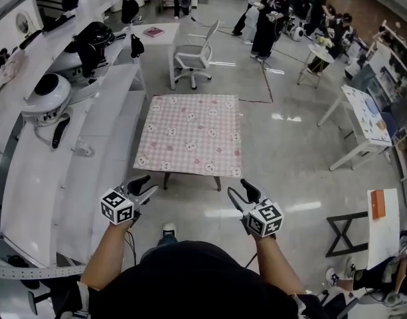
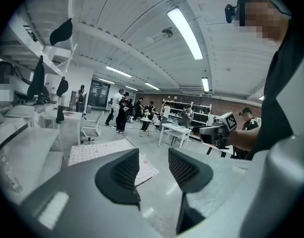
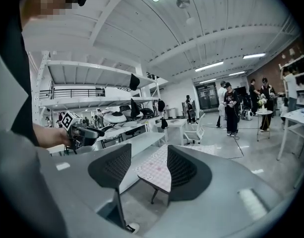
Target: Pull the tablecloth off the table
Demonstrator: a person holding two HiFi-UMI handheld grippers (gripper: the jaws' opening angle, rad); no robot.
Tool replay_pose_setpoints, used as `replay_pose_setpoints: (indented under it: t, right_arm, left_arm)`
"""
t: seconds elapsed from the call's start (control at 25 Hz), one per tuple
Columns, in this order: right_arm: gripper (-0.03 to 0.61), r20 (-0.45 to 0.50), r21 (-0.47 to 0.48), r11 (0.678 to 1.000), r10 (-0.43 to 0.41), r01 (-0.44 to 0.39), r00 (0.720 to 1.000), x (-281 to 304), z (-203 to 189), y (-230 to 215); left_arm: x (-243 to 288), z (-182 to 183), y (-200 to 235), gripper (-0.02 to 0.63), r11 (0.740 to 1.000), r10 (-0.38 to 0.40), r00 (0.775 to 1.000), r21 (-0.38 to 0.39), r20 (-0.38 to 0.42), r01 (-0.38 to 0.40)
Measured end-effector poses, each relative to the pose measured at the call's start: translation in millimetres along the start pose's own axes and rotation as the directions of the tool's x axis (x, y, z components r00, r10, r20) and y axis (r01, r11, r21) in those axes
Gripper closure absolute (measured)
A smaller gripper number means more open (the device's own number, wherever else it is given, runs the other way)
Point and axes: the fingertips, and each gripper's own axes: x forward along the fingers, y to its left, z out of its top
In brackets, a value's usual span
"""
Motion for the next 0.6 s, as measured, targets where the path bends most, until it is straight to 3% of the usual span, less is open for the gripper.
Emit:
replay_pose_setpoints:
  t: [0.6]
  right_arm:
    - [0.318, -0.006, 0.008, 0.996, -0.094, 0.094, 0.996, 50, 22, -9]
  left_arm:
    - [22, 17, 73, 0.429, 0.998, -0.070, 0.998, 0.002, -0.010, 0.070]
